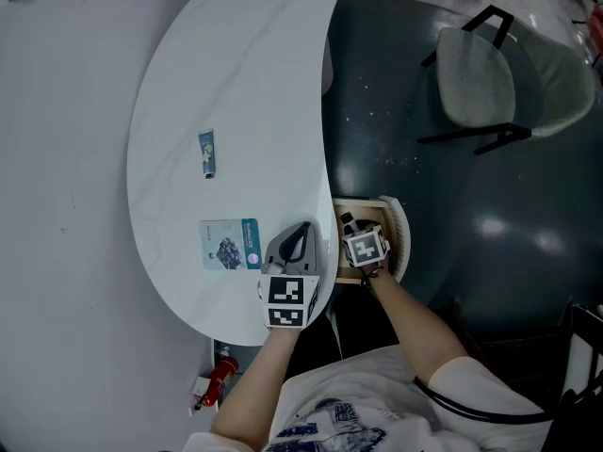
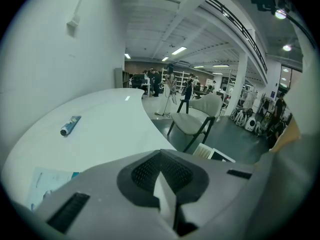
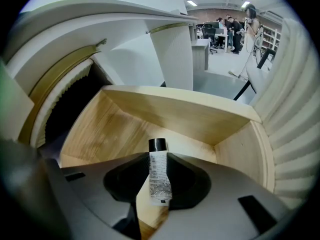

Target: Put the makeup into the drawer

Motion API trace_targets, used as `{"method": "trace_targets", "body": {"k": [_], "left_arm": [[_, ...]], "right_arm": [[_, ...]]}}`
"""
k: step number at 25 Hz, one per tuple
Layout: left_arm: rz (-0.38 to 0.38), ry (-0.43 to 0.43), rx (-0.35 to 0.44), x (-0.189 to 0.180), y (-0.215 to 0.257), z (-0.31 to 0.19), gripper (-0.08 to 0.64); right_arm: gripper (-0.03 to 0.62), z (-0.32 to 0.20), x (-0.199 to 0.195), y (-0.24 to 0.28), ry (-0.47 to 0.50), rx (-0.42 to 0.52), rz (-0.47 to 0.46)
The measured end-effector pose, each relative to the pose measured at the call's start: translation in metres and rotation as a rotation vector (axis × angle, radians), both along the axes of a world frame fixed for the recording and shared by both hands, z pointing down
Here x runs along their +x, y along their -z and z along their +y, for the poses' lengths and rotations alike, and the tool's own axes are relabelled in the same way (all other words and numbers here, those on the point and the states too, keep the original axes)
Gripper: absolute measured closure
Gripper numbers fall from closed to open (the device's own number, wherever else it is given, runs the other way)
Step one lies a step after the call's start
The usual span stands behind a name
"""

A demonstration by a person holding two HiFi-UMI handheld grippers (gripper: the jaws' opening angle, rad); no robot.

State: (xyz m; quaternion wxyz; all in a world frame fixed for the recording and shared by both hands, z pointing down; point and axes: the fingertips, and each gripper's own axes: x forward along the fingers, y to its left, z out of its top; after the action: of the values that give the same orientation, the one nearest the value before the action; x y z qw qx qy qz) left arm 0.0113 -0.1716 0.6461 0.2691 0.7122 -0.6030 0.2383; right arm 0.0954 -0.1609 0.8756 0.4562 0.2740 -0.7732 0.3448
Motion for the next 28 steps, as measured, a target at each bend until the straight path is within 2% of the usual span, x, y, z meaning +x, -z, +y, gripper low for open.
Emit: {"method": "trace_targets", "body": {"k": [11,20,28], "left_arm": [[0.0,0.012,0.025,-0.002,0.015,0.01,0.526],[-0.004,-0.019,0.085,-0.004,0.043,0.018,0.526],[-0.005,-0.062,0.142,-0.018,0.072,0.043,0.526]], "right_arm": [[0.477,-0.009,0.001,0.033,-0.06,0.029,-0.057],[0.489,-0.018,0.01,0.086,-0.099,0.104,-0.095],[0.512,-0.009,0.018,0.147,-0.184,0.204,-0.127]]}}
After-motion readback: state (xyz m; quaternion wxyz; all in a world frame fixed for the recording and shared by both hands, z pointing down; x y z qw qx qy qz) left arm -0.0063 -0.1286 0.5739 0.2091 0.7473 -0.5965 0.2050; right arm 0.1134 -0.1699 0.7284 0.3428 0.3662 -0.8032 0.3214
